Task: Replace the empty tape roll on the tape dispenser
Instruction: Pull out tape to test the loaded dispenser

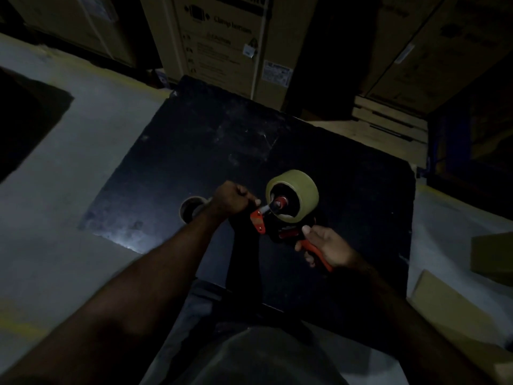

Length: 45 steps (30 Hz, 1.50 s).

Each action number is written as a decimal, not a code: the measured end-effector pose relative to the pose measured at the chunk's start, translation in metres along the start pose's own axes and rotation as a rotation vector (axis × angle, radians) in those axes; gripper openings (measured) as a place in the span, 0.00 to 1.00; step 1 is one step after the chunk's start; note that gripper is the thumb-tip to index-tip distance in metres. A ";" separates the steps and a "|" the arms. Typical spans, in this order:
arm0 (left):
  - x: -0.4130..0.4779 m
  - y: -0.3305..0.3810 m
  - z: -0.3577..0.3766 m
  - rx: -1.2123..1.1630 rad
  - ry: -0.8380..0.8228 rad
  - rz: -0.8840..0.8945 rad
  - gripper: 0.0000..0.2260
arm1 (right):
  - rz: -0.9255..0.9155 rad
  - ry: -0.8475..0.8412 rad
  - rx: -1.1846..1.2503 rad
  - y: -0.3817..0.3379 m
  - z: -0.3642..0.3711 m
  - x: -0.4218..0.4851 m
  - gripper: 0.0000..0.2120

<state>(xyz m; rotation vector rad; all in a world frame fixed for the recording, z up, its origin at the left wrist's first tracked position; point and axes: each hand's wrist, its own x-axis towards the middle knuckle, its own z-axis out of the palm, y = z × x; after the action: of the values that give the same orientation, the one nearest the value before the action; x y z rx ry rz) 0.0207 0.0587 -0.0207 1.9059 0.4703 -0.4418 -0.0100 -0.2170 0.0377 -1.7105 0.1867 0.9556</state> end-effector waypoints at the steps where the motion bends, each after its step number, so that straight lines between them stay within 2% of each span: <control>1: -0.001 0.000 0.001 -0.005 -0.003 0.002 0.05 | -0.005 0.013 0.004 0.001 0.000 -0.001 0.14; 6: -0.001 -0.004 0.005 0.048 -0.016 -0.004 0.04 | -0.024 0.037 0.007 0.012 -0.005 -0.002 0.10; 10: -0.002 -0.002 0.011 0.197 -0.008 0.008 0.14 | -0.032 0.074 -0.071 0.020 -0.008 -0.002 0.09; 14: -0.006 -0.009 0.023 0.319 0.001 0.003 0.10 | -0.027 0.066 -0.125 0.030 -0.013 0.007 0.10; 16: -0.006 -0.014 0.032 0.394 0.009 0.030 0.18 | -0.024 0.056 -0.175 0.035 -0.015 0.013 0.10; 18: -0.010 -0.015 0.039 0.477 0.021 0.038 0.19 | -0.029 0.045 -0.207 0.040 -0.016 0.019 0.09; 20: -0.011 -0.020 0.048 0.567 0.077 0.062 0.15 | -0.029 0.038 -0.249 0.043 -0.017 0.023 0.10; 23: -0.012 -0.032 0.058 0.623 0.172 0.077 0.18 | -0.031 0.019 -0.323 0.050 -0.018 0.029 0.11; 26: -0.013 -0.033 0.062 0.759 0.233 0.108 0.13 | -0.021 -0.005 -0.364 0.058 -0.020 0.034 0.14; 28: -0.010 -0.035 0.060 0.836 0.283 0.082 0.17 | -0.011 -0.011 -0.375 0.060 -0.020 0.036 0.17; 31: -0.006 -0.040 0.058 0.790 0.322 -0.009 0.25 | 0.008 -0.017 -0.358 0.059 -0.020 0.040 0.13; 35: -0.005 -0.037 0.063 0.614 0.332 -0.080 0.27 | 0.001 -0.060 -0.396 0.060 -0.023 0.036 0.09; 41: 0.005 -0.039 0.064 0.509 0.294 -0.159 0.33 | 0.023 -0.073 -0.445 0.060 -0.026 0.033 0.11; 45: 0.006 -0.034 0.064 0.473 0.261 -0.213 0.38 | 0.050 -0.018 -0.447 0.080 -0.047 0.019 0.14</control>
<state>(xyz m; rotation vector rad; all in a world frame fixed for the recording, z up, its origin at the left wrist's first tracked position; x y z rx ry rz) 0.0024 0.0124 -0.0733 2.3973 0.8006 -0.4748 -0.0188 -0.2817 -0.0310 -2.1103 0.0006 1.1077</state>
